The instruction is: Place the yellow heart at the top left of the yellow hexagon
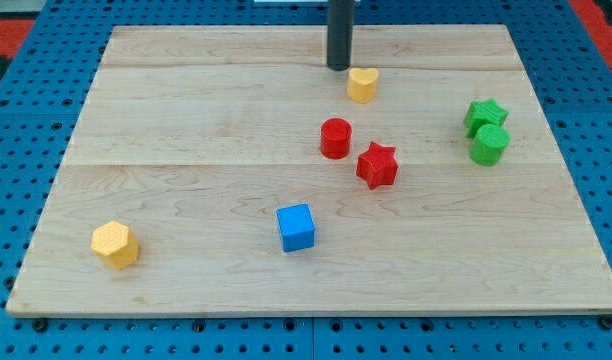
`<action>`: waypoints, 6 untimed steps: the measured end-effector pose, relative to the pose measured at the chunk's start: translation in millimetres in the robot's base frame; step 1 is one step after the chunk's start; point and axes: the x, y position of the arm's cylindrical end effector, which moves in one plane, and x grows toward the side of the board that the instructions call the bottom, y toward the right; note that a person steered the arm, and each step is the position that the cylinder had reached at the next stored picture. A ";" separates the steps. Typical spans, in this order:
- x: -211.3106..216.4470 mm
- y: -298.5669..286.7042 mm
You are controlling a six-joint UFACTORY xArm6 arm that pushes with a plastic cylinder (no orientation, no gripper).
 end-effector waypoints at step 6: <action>17.8 -196.0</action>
